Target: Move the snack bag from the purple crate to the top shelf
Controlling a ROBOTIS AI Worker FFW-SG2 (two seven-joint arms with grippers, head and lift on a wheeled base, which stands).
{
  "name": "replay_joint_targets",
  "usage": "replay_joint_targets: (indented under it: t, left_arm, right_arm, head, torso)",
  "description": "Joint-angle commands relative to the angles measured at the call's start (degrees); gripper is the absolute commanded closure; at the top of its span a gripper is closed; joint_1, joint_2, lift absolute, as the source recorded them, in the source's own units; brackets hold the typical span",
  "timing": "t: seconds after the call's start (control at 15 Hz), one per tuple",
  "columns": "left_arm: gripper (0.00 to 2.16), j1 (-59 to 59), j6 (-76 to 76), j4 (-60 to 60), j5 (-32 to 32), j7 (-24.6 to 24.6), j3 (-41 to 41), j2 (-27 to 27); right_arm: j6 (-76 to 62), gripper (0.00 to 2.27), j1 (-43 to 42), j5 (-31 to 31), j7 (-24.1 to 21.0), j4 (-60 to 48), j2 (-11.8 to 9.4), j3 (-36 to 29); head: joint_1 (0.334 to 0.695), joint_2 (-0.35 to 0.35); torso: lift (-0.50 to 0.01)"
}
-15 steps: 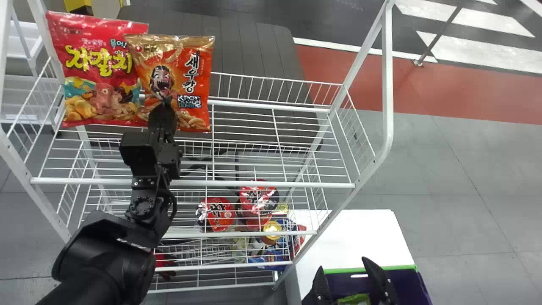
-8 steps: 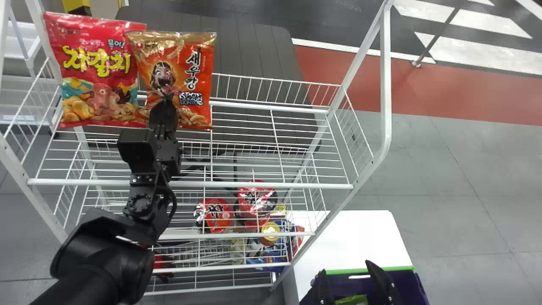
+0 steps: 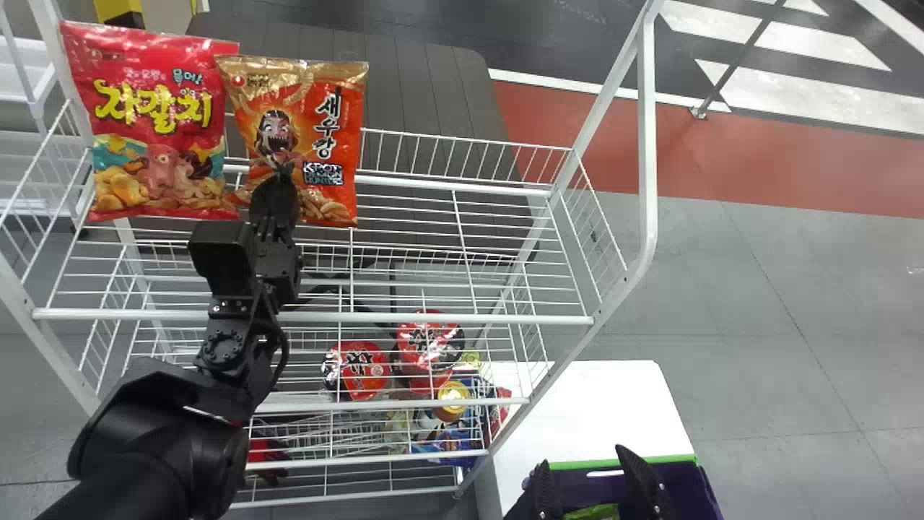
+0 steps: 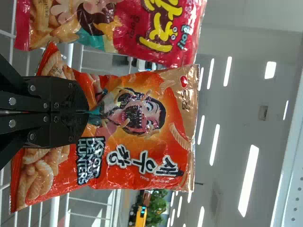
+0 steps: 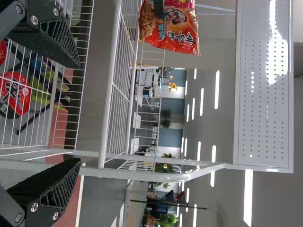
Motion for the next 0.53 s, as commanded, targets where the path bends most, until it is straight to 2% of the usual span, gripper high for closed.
replay_joint_targets:
  t: [0.0,0.47]
  left_arm:
    - [1.56,-0.61,0.0,1.45,1.28,-1.05,0.0,-0.15]
    - [1.56,-1.84,0.0,3.99,2.95,-2.81,0.0,-0.15]
  right_arm:
    - [-0.07,0.12,-0.22,0.09,0.0,0.2,0.09,0.0]
    - [-1.3,0.12,-0.92,0.09,0.0,1.17,0.09,0.53]
  head:
    - [0.695,-0.292]
    - [0.695,-0.276]
  torso:
    - [0.001]
    - [0.001]
